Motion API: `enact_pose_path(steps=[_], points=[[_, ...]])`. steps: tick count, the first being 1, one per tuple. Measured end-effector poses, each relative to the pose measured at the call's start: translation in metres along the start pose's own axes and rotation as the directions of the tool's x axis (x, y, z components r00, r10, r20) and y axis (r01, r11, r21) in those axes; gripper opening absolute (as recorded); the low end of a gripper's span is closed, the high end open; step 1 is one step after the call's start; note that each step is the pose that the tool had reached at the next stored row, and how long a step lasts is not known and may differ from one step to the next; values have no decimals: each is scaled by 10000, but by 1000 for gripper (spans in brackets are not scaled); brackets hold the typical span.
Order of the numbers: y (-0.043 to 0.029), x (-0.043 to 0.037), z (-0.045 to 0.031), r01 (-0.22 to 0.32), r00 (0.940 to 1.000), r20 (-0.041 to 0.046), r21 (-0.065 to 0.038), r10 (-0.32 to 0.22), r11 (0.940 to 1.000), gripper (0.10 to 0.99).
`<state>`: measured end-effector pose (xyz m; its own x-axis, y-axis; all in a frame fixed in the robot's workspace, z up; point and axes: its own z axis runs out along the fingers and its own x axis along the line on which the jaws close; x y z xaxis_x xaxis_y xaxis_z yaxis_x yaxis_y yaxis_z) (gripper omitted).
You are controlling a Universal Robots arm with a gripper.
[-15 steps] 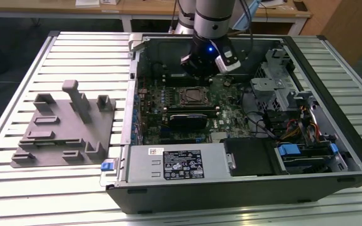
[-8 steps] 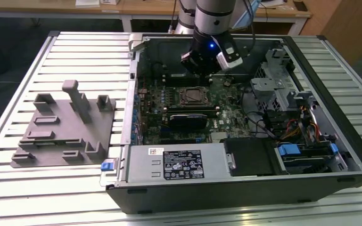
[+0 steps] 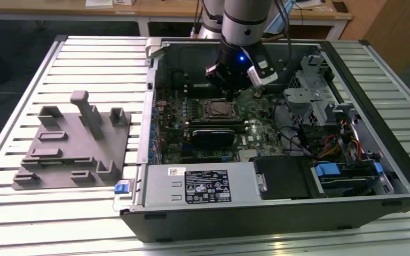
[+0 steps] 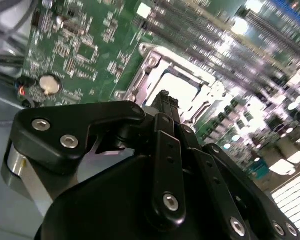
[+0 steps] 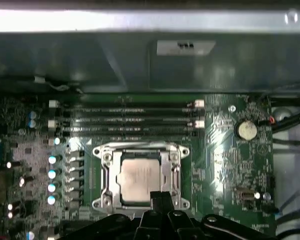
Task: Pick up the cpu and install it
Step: 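Install the second cpu locking lever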
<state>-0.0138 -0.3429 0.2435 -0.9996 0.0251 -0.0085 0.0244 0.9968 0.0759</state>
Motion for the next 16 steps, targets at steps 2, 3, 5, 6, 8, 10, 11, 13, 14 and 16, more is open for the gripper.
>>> enact_pose_path(steps=[2,3,5,6,8,10,11,13,14,16], points=[[-59,-1,-4,-1,10000,0,-1,1,10000,106],[-86,-2,-6,-1,10000,-6,0,1,10000,106],[-124,-3,-9,-7,10000,-83,-6,7,10000,106],[-133,-3,-9,-9,9999,-112,-8,9,10000,106],[-135,-3,3,-9,9999,-112,-9,9,10000,106],[-141,-1,16,-9,9999,-115,-13,9,10000,106],[-150,1,22,-9,9999,-116,-30,9,10000,106],[-166,15,31,-12,9999,-116,-89,11,10000,106],[-171,31,32,-11,9999,-116,-108,9,9999,106],[-180,87,33,-10,9999,-116,-126,9,9999,106]])
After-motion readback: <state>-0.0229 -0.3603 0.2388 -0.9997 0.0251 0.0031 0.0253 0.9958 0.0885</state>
